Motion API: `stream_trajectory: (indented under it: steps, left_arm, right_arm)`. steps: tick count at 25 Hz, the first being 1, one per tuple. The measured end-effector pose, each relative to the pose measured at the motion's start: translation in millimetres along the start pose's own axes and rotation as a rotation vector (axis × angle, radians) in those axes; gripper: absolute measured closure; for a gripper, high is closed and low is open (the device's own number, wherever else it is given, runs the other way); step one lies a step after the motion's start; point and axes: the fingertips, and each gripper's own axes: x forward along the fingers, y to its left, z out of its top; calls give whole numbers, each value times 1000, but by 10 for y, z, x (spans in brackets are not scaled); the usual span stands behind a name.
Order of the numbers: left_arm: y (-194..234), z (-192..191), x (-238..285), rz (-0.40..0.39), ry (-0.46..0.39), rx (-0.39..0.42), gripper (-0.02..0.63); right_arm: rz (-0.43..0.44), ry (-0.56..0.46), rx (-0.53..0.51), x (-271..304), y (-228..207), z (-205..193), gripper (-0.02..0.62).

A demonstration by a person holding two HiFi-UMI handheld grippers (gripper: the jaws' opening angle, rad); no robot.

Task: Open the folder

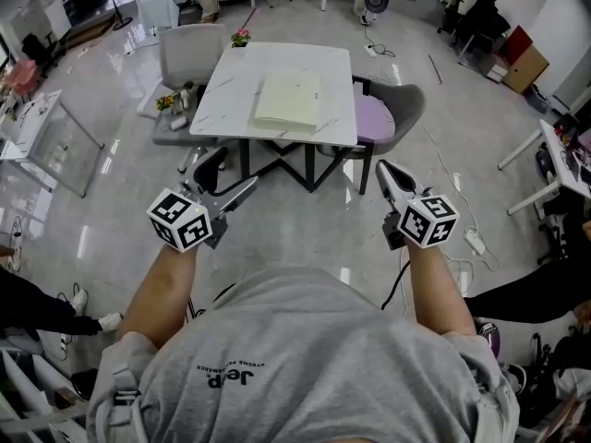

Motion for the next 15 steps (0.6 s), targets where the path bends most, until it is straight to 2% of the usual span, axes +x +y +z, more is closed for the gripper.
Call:
stream_trajectory:
  steps: [7, 15]
  left_arm:
    - [409, -2, 246, -13, 7, -19, 174]
    - [1681, 65, 868, -117, -39, -49, 175]
  right_arm:
    - [-25, 13, -7, 439, -242, 56, 598]
    - [-108, 24, -27, 1627, -531, 120, 598]
